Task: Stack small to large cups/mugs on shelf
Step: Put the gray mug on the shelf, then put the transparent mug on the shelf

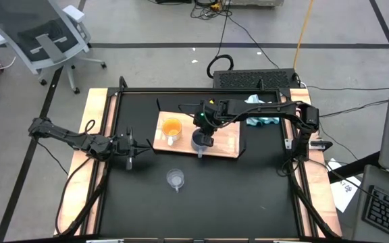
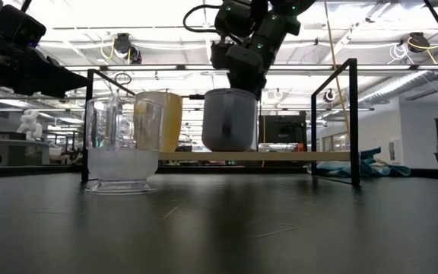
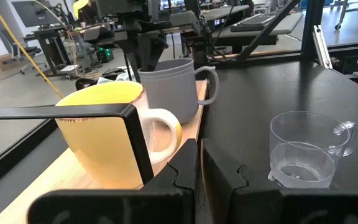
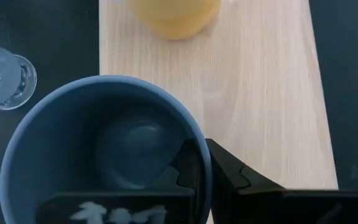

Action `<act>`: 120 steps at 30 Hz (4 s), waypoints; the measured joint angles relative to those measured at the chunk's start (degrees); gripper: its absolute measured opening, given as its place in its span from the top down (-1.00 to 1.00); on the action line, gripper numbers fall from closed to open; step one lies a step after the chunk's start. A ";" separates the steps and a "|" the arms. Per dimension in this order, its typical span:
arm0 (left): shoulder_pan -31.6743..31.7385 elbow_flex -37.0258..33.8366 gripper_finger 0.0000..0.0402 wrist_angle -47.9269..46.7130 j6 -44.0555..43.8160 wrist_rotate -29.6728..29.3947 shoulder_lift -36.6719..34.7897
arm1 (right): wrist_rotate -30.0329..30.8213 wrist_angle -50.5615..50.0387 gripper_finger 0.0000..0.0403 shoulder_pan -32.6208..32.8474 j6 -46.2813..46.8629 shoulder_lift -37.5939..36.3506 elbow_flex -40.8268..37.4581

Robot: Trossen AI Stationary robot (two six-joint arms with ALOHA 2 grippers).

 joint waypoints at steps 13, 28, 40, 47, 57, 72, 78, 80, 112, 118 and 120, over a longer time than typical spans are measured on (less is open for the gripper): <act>0.00 -0.01 0.87 -0.02 -0.02 0.02 0.00 | 0.11 -1.05 0.82 0.02 -0.10 0.09 -0.05; 0.00 0.00 0.87 -0.02 -0.02 0.07 0.00 | 0.80 -0.21 0.68 1.04 0.18 0.24 -0.22; -0.01 -0.01 0.87 -0.02 -0.13 0.18 0.00 | 3.30 1.70 0.67 2.56 -0.77 0.17 -0.20; 0.00 0.00 0.87 -0.02 -0.28 0.18 0.00 | 3.19 2.01 0.45 2.67 -0.78 0.09 -0.18; 0.00 0.00 0.87 -0.02 -0.28 0.18 0.01 | 3.06 2.01 0.08 2.70 0.45 -1.88 -0.13; -0.02 -0.01 0.87 -0.02 -1.26 0.18 0.01 | 3.18 0.33 0.05 4.80 1.47 -12.84 -0.10; 0.00 -0.02 0.87 -0.07 -1.81 0.57 0.00 | 3.29 -2.96 0.25 7.67 1.93 -17.80 -0.11; -0.02 -0.02 0.87 -0.07 -1.83 0.59 0.01 | 4.45 -4.37 0.37 9.01 1.96 -19.28 -0.19; -0.02 -0.02 0.87 0.09 2.49 0.58 0.00 | 21.09 12.63 1.00 21.92 4.73 -63.48 -42.17; -0.01 -0.11 0.87 2.84 3.21 0.07 0.00 | 21.05 15.91 1.00 21.84 5.47 -73.15 -48.67; -0.01 -0.11 0.87 3.28 3.82 0.08 0.00 | 21.03 15.75 1.00 21.77 5.72 -75.12 -50.42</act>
